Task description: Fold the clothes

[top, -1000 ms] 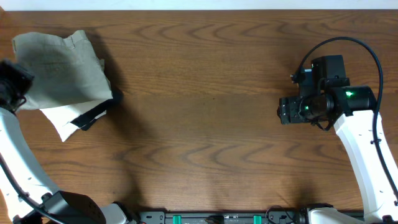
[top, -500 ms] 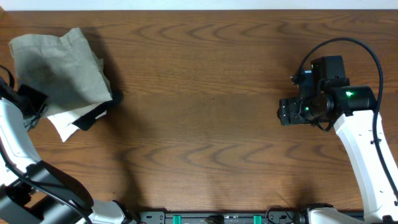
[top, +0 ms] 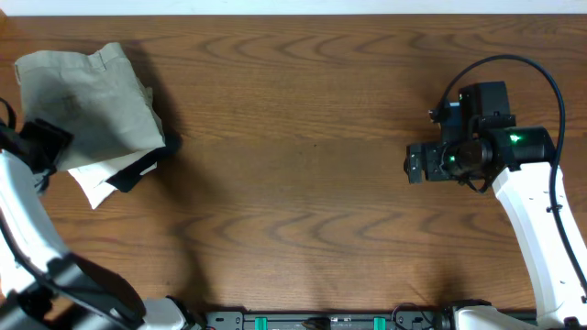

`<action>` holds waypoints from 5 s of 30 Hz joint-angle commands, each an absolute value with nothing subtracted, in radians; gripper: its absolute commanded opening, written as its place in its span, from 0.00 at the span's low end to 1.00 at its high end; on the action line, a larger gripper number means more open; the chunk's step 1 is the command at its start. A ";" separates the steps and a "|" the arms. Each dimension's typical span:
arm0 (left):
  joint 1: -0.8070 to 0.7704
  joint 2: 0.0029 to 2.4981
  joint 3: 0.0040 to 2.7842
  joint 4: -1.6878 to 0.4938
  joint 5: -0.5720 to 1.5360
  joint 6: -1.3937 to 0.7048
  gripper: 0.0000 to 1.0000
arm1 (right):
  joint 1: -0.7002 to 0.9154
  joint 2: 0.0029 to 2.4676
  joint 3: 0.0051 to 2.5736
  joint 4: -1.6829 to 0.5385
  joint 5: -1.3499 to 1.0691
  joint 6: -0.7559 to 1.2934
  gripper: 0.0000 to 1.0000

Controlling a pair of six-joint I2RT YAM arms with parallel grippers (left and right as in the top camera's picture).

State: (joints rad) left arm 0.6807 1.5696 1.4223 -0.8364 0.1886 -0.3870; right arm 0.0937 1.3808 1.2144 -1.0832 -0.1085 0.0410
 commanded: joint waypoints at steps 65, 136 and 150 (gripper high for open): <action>-0.046 0.852 0.929 -0.833 0.126 -0.019 0.98 | 0.053 0.457 0.725 -1.122 0.003 0.066 0.99; -0.046 0.862 0.929 -0.833 0.126 -0.019 0.98 | 0.079 0.005 0.006 -0.066 -0.107 -0.147 0.99; -0.046 0.862 0.929 -0.833 0.126 -0.019 0.98 | 0.079 0.005 0.006 -0.064 -0.106 -0.147 0.99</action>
State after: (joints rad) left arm -0.0425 0.8619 0.9253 -0.8318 0.1303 -0.0254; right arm 0.0696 0.0116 0.0101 -0.0631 -0.1120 -0.1398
